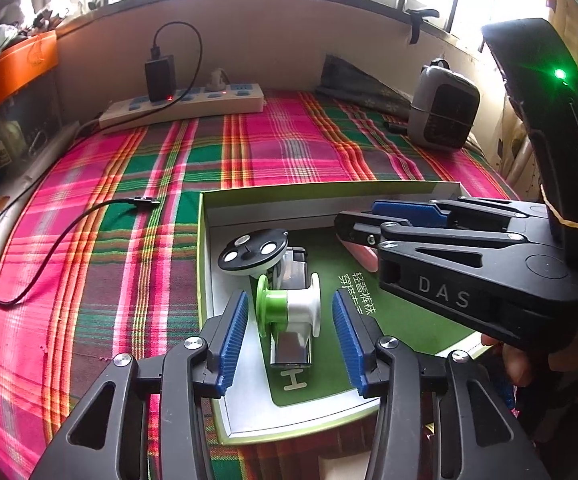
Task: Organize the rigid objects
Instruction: 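Open left gripper releasing spool while right gripper releases ear hook in box, then withdraw both tools from the box toward the remaining items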
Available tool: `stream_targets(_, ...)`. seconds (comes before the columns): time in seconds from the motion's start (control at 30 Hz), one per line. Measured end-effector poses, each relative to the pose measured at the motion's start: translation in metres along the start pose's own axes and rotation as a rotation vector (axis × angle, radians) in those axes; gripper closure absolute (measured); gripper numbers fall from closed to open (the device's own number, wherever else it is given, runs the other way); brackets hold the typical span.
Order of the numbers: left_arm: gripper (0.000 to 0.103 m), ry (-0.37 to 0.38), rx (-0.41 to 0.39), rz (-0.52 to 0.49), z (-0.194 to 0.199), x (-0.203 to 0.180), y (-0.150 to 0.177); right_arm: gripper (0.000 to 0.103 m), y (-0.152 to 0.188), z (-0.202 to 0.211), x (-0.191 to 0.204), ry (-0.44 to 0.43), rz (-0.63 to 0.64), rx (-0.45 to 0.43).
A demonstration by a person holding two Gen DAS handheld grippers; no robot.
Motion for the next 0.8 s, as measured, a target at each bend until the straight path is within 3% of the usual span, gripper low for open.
stream_targets(0.8, 0.058, -0.031, -0.062, 0.008, 0.04, -0.004, 0.016, 0.069, 0.027, 0.056, -0.015, -0.026, -0.061, -0.095)
Point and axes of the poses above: each gripper's, at about its wrist camera, not at the fingertips, and z roughly against the way its jaws point, x to its left, y to its underside, the point moved 1 cm from there along -z, roughly the way its jaws point, and after that the axes turned 9 degrees about -z, right-handed, at the moved point
